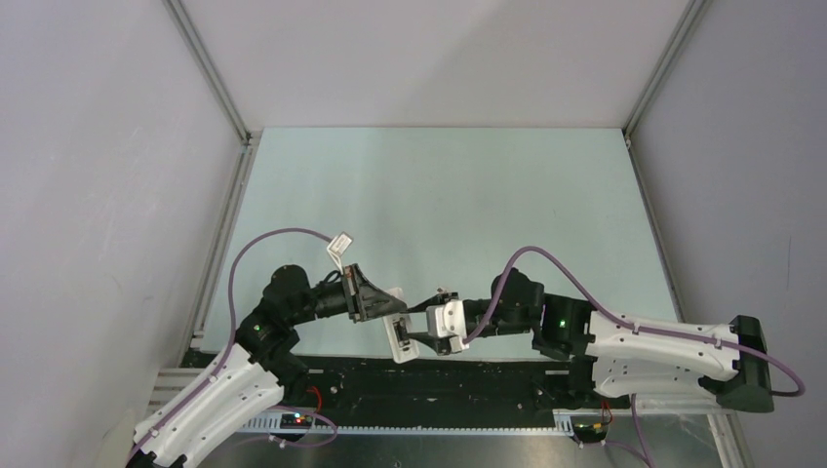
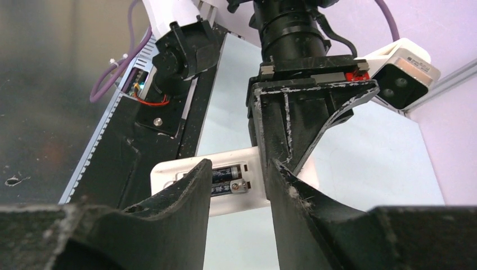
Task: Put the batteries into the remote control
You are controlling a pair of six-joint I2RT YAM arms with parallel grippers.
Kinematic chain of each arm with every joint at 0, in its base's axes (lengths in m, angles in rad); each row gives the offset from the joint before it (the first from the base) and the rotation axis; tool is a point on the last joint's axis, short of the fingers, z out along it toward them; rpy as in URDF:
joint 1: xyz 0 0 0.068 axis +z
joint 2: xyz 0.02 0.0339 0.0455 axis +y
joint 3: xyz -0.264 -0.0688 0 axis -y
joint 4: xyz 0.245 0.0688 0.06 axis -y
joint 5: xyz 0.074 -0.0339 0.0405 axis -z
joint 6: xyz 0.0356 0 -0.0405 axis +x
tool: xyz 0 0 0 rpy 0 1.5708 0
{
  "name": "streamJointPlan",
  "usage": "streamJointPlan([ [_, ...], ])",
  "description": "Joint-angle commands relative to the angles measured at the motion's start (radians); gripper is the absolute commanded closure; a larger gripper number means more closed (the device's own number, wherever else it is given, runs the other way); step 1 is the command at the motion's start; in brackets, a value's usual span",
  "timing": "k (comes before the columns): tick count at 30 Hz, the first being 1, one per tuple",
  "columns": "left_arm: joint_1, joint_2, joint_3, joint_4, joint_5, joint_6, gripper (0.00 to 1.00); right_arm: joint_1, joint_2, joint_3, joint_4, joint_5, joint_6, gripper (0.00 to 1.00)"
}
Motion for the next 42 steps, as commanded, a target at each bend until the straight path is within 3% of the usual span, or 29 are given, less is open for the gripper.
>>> streamJointPlan([
  [1,0.000,-0.007,0.010,0.032,0.033,-0.002,1.00,-0.017,0.010,-0.009,0.102,-0.049,0.010,0.56],
  [9,0.001,-0.007,0.011,0.034,0.033,-0.003,1.00,-0.037,0.033,-0.019,0.105,-0.102,0.030,0.62],
  [42,0.000,-0.007,0.005,0.059,0.031,-0.012,1.00,-0.088,0.058,-0.084,0.181,-0.155,0.062,0.63],
])
